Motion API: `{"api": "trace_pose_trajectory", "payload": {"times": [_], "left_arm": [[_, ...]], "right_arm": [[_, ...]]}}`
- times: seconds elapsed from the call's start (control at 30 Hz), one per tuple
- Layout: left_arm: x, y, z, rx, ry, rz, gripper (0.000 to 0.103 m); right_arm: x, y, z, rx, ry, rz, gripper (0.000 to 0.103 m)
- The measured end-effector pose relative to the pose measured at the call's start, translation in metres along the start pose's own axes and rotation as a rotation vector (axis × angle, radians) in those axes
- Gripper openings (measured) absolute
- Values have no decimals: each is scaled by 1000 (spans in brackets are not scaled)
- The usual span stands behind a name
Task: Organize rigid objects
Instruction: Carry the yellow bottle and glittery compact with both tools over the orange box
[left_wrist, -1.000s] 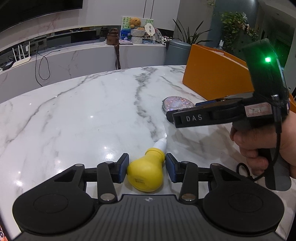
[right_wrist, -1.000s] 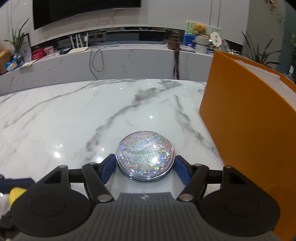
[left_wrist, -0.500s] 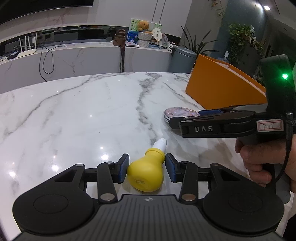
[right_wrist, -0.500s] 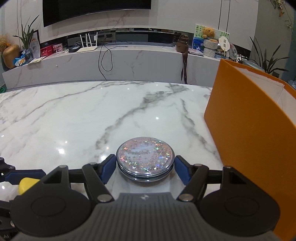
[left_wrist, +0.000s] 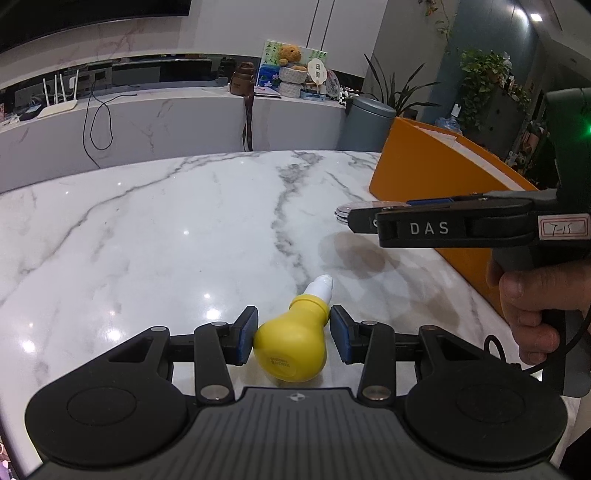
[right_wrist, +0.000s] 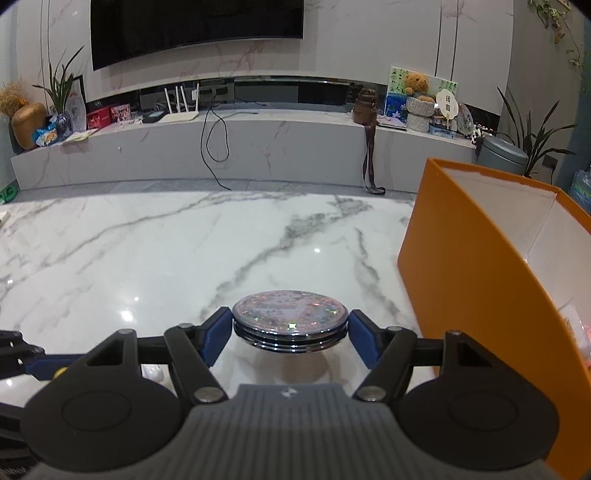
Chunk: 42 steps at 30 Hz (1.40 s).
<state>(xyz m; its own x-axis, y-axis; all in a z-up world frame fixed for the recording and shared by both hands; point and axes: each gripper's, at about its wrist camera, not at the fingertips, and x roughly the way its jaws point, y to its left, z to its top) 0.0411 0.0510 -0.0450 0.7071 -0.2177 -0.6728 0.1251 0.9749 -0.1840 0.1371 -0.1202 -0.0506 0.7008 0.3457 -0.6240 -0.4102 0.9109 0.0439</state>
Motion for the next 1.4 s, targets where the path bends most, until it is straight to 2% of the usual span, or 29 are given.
{"api": "trace_pose_trajectory", "payload": {"times": [0.27,0.7,1.17,1.4], "left_arm": [[-14,-19,14,34,-24,0,49],[-36,-67,41,96,-70,-3,48],[-45,-143,80,173,-131,-42,49],[-38,-191,96,237,-148,-68,49]], "right_arm": [[-24,-4,11,-6,-55,5,68],[-82,-33,25,32,-162,-5,68],[-138,-101,27,137,-240,-57,68],[-157,-149,21,207,-250,-102,68]]}}
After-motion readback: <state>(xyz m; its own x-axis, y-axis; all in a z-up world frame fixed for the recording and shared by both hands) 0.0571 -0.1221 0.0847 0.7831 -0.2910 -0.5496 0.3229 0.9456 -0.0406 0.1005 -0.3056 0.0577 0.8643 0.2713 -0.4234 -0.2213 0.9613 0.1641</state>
